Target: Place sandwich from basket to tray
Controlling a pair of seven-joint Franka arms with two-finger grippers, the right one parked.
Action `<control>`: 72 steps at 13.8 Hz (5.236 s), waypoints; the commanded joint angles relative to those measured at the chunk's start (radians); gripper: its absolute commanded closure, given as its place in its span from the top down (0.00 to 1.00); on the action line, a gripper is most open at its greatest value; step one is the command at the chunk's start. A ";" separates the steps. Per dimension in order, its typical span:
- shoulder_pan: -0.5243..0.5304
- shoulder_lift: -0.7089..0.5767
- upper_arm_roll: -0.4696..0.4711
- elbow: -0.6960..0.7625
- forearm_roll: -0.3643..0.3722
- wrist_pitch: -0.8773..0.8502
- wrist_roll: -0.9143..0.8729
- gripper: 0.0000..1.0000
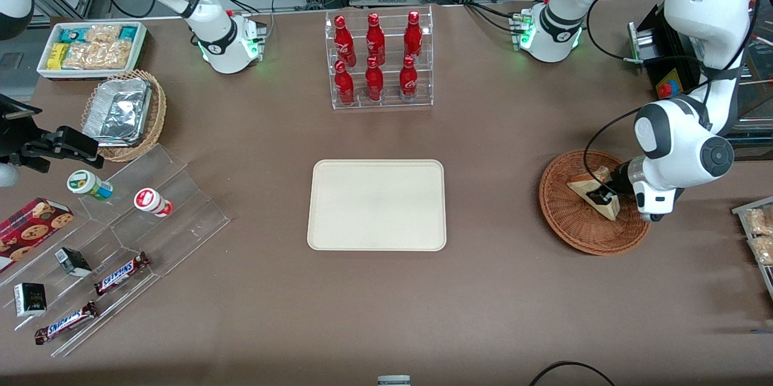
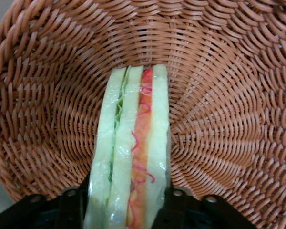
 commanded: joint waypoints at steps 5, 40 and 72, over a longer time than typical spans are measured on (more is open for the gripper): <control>-0.067 -0.098 0.000 0.236 0.041 -0.429 0.001 0.09; -0.744 0.425 -0.015 0.686 0.074 -0.168 -0.011 0.39; -0.191 -0.391 0.012 0.465 0.241 -0.742 0.346 1.00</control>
